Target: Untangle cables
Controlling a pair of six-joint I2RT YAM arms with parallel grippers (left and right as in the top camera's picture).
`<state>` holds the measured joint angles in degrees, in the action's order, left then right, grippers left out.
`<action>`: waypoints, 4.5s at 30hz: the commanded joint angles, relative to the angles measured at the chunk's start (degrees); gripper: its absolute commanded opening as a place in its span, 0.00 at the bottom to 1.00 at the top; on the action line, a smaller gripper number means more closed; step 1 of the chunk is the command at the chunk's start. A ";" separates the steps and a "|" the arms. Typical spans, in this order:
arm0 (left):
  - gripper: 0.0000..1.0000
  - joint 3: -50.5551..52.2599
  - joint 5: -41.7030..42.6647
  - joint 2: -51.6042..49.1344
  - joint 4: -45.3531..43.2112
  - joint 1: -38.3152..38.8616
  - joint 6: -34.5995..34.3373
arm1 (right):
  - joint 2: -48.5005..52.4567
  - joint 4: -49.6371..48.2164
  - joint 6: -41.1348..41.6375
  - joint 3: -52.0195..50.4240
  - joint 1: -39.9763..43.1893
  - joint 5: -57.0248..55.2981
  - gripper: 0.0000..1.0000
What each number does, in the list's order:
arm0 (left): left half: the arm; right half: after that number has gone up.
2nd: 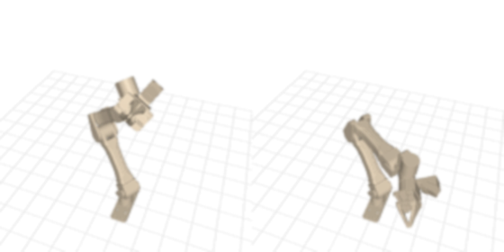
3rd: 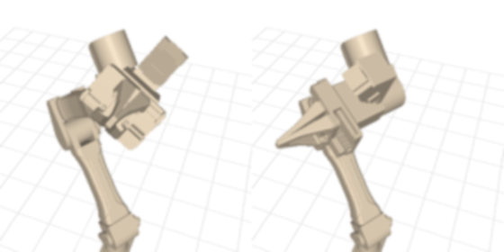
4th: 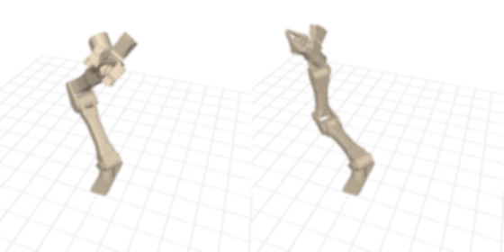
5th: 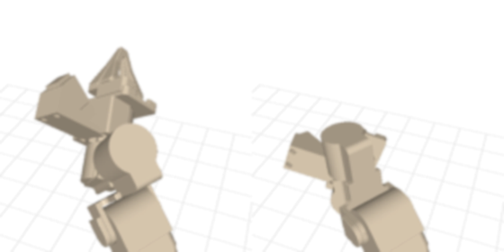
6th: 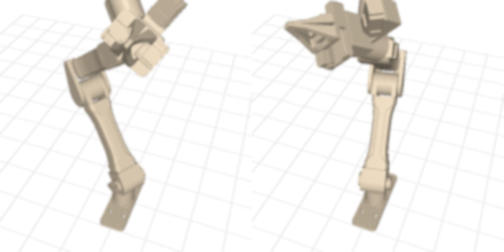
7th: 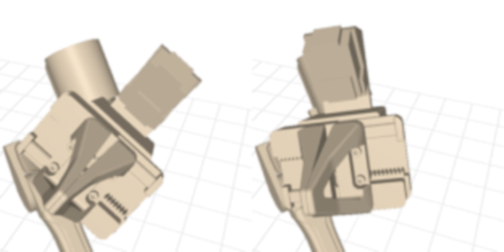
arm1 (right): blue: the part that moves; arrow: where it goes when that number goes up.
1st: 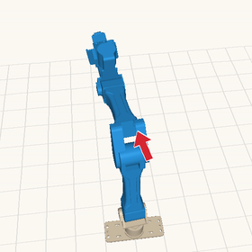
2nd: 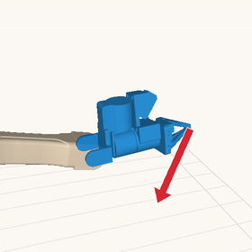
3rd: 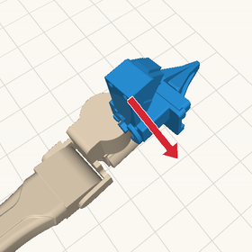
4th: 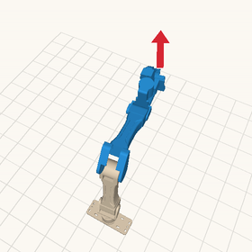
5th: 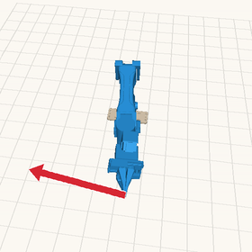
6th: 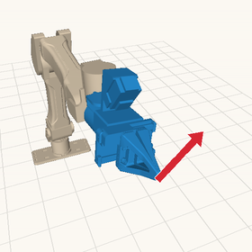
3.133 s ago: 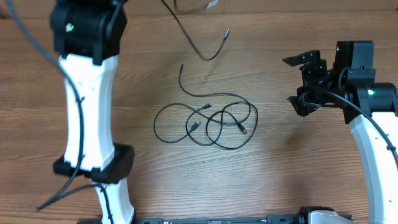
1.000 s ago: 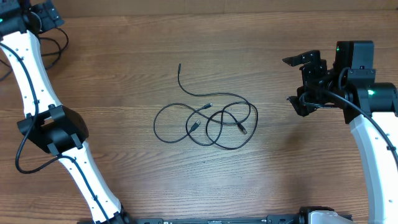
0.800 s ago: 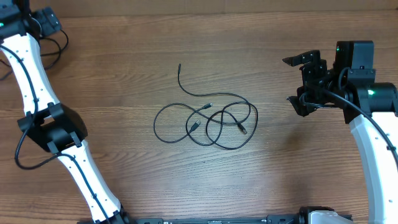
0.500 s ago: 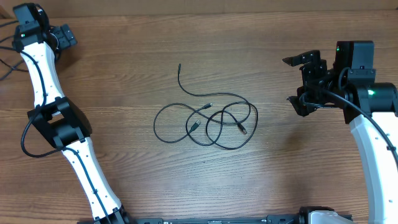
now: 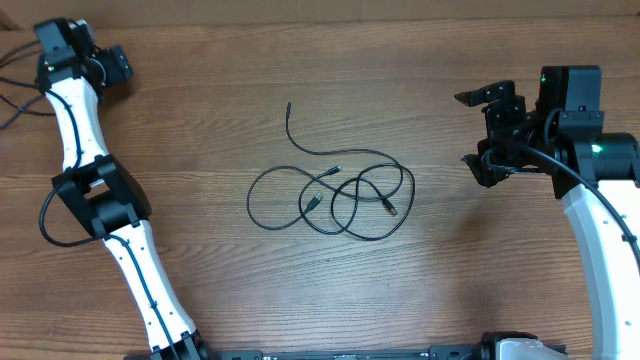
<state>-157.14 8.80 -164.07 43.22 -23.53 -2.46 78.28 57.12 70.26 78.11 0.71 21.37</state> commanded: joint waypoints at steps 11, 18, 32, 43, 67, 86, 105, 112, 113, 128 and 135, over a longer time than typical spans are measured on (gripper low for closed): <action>0.04 -0.63 12.66 -0.50 -2.21 3.23 0.76 | -0.02 -0.04 -0.48 0.72 0.07 -0.81 1.00; 0.04 -0.90 13.92 -0.33 -2.38 7.48 0.72 | -0.02 -0.04 -0.48 0.72 0.07 -0.81 1.00; 0.46 -13.29 -0.74 0.81 0.94 4.87 -3.41 | -0.02 -0.04 -0.48 0.72 0.07 -0.81 1.00; 1.00 -5.97 -6.80 0.68 2.97 2.08 6.27 | -0.02 -0.04 -0.48 0.72 0.07 -0.81 1.00; 0.54 6.99 12.55 0.66 2.82 0.35 18.27 | -0.02 -0.04 -0.48 0.72 0.07 -0.81 1.00; 0.59 0.28 19.63 1.77 5.73 6.47 2.80 | -0.02 -0.04 -0.48 0.72 0.07 -0.81 1.00; 1.00 -17.16 29.73 14.84 37.42 14.36 -4.85 | -0.02 -0.04 -0.48 0.72 0.07 -0.81 1.00; 1.00 -17.53 15.02 23.96 52.65 24.11 -0.70 | -0.02 -0.04 -0.48 0.72 0.07 -0.81 1.00; 1.00 -17.51 11.19 25.51 53.59 26.21 -0.70 | -0.02 -0.04 -0.48 0.72 0.07 -0.81 1.00; 1.00 -8.07 12.33 42.36 53.59 36.98 -3.74 | -0.02 -0.04 -0.48 0.72 0.07 -0.81 1.00; 1.00 17.35 10.19 56.70 53.59 41.38 -2.91 | -0.02 -0.04 -0.48 0.72 0.07 -0.81 1.00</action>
<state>-149.69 20.12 -113.14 96.49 15.90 -5.80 78.28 57.10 70.26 78.11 0.71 21.41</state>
